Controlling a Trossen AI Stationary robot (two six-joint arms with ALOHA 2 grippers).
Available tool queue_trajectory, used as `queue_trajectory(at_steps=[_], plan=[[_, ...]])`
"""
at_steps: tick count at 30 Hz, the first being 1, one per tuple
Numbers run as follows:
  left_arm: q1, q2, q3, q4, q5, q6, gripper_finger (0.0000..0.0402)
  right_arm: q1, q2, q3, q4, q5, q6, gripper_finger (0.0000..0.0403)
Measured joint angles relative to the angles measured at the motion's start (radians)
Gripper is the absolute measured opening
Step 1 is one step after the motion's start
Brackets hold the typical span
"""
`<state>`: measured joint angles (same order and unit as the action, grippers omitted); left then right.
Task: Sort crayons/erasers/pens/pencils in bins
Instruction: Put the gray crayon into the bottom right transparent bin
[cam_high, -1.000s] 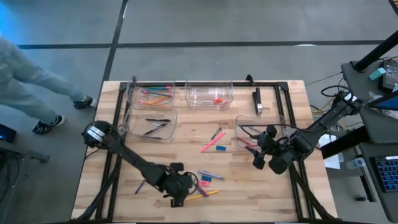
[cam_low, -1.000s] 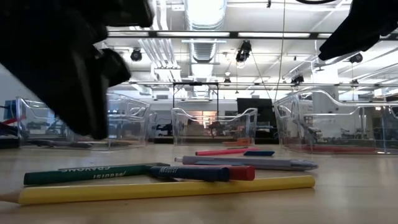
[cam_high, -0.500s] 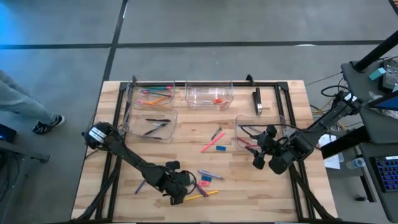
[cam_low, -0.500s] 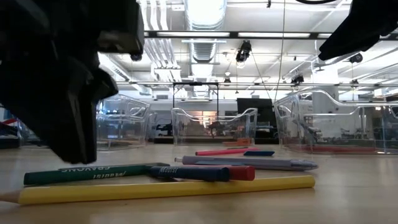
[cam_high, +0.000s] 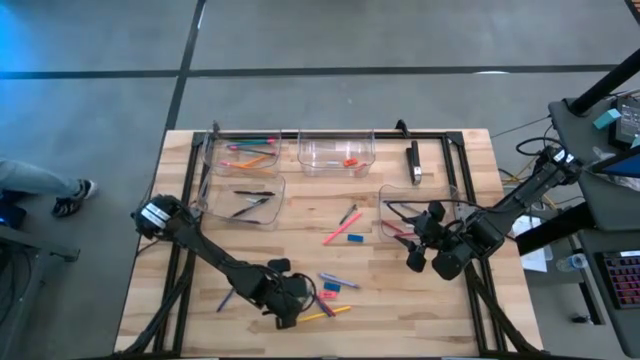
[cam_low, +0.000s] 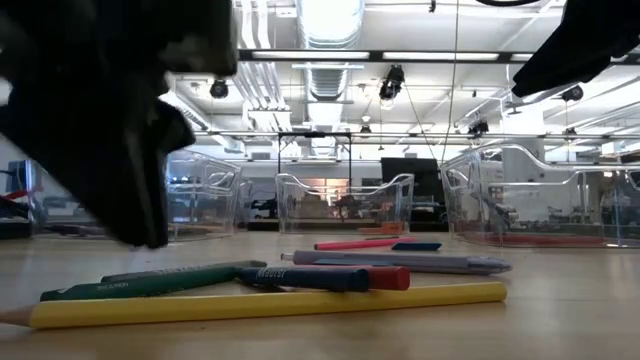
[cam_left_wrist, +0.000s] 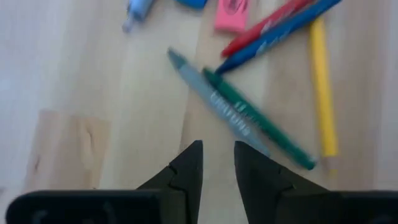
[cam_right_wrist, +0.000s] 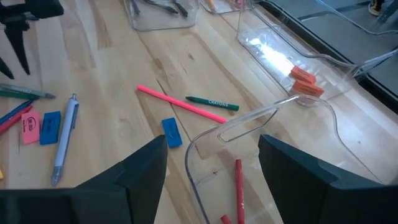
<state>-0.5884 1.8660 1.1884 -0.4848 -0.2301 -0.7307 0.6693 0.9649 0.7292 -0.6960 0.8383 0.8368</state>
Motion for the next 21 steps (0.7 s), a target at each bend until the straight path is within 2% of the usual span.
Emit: queue_trajectory(at_steps=[7,21], plan=[[-0.001,0.007,0.015,0.066,-0.007,0.002,0.0077,0.0,0.0,0.0,0.0,0.0,0.0,0.0244],[-0.001,0.037,-0.002,0.061,0.007,-0.049,0.0077,0.0,0.0,0.0,0.0,0.0,0.0,0.024]])
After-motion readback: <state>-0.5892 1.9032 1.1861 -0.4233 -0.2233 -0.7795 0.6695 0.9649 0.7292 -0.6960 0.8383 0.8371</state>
